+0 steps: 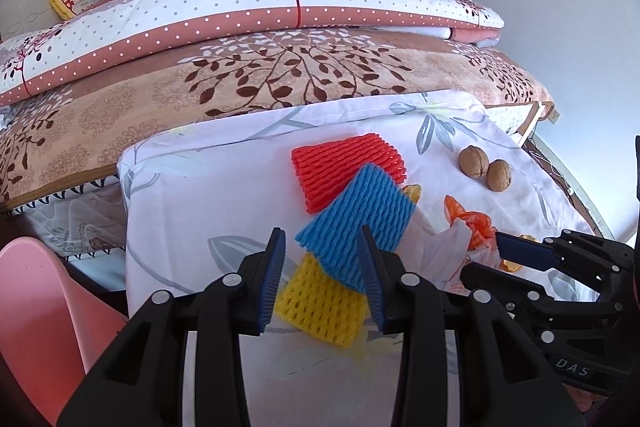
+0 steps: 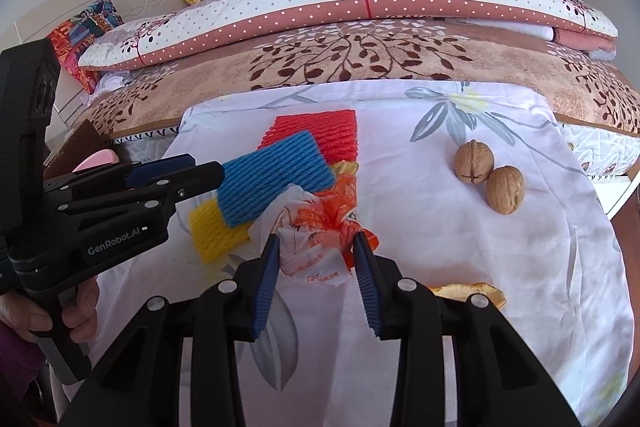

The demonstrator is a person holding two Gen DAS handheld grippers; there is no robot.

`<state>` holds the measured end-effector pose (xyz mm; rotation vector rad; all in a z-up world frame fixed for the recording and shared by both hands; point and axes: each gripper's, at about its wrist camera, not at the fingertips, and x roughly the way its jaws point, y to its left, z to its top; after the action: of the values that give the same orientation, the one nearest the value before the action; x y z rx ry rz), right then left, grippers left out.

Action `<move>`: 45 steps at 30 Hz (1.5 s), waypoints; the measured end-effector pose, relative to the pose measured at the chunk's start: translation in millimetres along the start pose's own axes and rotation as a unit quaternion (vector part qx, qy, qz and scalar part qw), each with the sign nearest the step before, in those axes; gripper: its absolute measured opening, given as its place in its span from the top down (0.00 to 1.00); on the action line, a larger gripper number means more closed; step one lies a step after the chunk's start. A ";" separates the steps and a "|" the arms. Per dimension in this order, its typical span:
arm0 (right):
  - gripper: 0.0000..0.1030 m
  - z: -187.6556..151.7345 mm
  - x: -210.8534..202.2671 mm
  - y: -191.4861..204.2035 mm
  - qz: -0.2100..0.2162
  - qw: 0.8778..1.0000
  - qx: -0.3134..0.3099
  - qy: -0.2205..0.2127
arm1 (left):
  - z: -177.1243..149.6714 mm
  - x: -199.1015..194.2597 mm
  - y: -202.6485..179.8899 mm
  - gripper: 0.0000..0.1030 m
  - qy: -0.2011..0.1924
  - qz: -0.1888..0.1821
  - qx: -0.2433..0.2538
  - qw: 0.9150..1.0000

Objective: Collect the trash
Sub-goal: 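Grasp the blue mesh sleeve with the left tool while the right grasps the white-orange plastic bag, then carry the blue mesh sleeve and plastic bag over the pink bin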

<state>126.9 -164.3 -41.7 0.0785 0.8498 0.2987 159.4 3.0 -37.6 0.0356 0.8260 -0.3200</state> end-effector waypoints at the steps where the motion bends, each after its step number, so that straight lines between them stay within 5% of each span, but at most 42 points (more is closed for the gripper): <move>1: 0.64 0.1 -1.4 -1.7 0.000 1.000 0.002 -0.001 | 2.2 2.9 -0.7 0.64 0.002 0.000 0.001 1.000; 8: 0.64 -2.1 -3.6 -10.6 0.001 1.000 0.010 -0.001 | 10.8 33.6 -0.7 0.64 0.041 -0.016 -0.009 0.999; 14: 0.64 -4.2 -4.8 -16.0 0.002 1.000 0.018 0.001 | -1.0 23.8 -18.9 0.64 0.015 -0.028 0.004 0.999; 16: 0.64 -5.0 -6.4 -15.7 0.004 1.000 0.019 0.000 | -4.4 23.3 -28.2 0.84 0.016 -0.026 0.018 0.999; 23: 0.64 -6.8 -20.1 -14.1 0.001 1.000 0.014 -0.014 | -11.5 -3.8 -43.2 0.88 -0.019 -0.017 0.016 1.000; 45: 0.64 11.4 -46.0 50.8 0.043 0.997 -0.050 -0.051 | -38.1 -104.8 -14.5 0.88 -0.107 0.123 -0.043 0.986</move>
<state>95.3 -128.5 8.7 0.0369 0.7305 0.4131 61.5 23.0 14.1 0.0227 0.6139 -0.0537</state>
